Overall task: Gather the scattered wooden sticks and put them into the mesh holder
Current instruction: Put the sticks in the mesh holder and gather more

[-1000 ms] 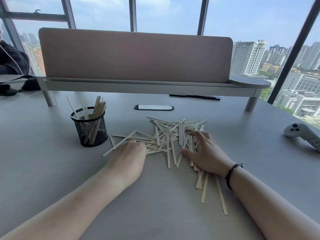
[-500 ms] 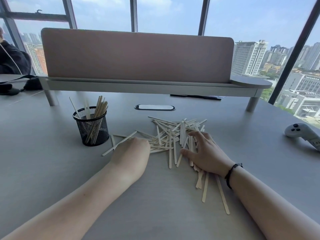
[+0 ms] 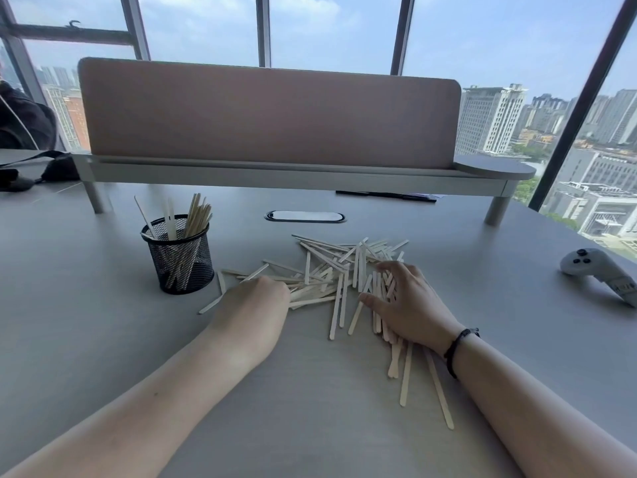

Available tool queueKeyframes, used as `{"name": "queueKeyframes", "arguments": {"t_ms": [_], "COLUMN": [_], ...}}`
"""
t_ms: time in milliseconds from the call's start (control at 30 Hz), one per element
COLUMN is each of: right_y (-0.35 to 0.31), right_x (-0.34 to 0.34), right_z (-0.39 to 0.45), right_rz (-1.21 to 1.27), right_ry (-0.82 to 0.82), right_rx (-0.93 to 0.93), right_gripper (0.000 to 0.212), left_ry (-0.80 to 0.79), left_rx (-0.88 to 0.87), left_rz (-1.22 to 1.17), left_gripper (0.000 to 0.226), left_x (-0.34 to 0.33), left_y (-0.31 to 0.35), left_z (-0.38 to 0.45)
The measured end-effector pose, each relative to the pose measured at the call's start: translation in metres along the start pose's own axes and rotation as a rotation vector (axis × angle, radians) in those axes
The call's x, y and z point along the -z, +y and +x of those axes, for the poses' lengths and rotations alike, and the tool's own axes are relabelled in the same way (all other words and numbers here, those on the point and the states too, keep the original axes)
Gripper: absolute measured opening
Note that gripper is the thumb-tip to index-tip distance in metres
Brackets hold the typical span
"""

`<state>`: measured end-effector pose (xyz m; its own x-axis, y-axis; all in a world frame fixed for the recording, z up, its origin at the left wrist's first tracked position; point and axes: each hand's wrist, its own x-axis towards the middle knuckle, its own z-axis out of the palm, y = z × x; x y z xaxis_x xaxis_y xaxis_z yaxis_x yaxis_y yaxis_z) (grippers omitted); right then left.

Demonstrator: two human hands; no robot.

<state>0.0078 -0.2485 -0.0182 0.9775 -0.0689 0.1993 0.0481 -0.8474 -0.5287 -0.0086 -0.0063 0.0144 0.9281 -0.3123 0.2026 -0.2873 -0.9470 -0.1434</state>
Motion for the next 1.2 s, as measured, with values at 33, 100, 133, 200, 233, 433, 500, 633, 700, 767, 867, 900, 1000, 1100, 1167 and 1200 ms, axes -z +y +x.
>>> {"name": "queueKeyframes", "arguments": {"t_ms": [33,100,133,200,233,433,500,633,700,767,867,900,1000,1100,1167,1200], "right_y": [0.000,0.000,0.000,0.001,0.001,0.001,0.001,0.001,0.001,0.001,0.002,0.001,-0.002,-0.010,-0.018,-0.022], "right_x": [0.000,0.000,0.000,-0.001,-0.001,-0.001,-0.001,0.000,0.000,0.000,0.000,0.000,0.001,0.002,0.001,0.001], "right_z": [0.000,0.001,0.001,0.001,0.001,0.001,0.001,0.001,0.001,0.001,0.000,-0.001,0.000,0.006,0.011,0.014], "right_rz": [0.003,0.004,0.003,0.002,0.002,-0.004,-0.005,-0.006,-0.005,-0.003,-0.011,-0.017,-0.054,-0.210,-0.298,-0.334], "right_ry": [0.006,0.014,0.015,0.011,0.009,0.003,-0.001,0.000,0.002,0.007,0.029,0.038,0.087,0.191,0.223,0.219], "right_rx": [-0.006,-0.014,-0.016,-0.017,-0.017,-0.007,-0.008,-0.006,-0.007,-0.010,-0.013,-0.016,-0.052,-0.127,-0.183,-0.212], "right_gripper": [0.064,0.064,0.064,0.064,0.064,0.066,0.066,0.065,0.065,0.064,0.061,0.059,0.059,0.073,0.085,0.092], "left_ry": [0.003,-0.003,-0.011,-0.017,-0.016,-0.015,-0.009,0.019,0.001,0.003,-0.024,-0.040,-0.111,-0.149,-0.188,-0.208], "left_rx": [0.009,0.019,0.023,0.035,0.046,0.088,0.100,0.121,0.134,0.156,0.253,0.277,0.324,0.374,0.353,0.343], "left_rz": [-0.011,-0.020,-0.020,-0.022,-0.017,0.053,0.042,0.007,-0.022,-0.102,-0.246,-0.301,-0.493,-0.659,-0.812,-0.901], "left_gripper": [0.033,0.029,0.027,0.025,0.025,0.030,0.029,0.026,0.024,0.017,0.028,0.031,0.036,0.040,0.035,0.031], "left_x": [-0.001,-0.005,-0.007,-0.014,-0.018,-0.031,-0.029,-0.024,-0.020,-0.016,-0.014,-0.015,-0.016,-0.012,-0.009,-0.008], "left_y": [0.000,0.000,0.000,-0.001,-0.002,-0.006,-0.006,-0.009,-0.013,-0.018,-0.031,-0.036,-0.046,-0.049,-0.051,-0.051], "left_z": [0.000,0.001,0.002,0.003,0.005,0.008,0.009,0.011,0.013,0.014,0.017,0.018,0.022,0.022,0.020,0.018]}}
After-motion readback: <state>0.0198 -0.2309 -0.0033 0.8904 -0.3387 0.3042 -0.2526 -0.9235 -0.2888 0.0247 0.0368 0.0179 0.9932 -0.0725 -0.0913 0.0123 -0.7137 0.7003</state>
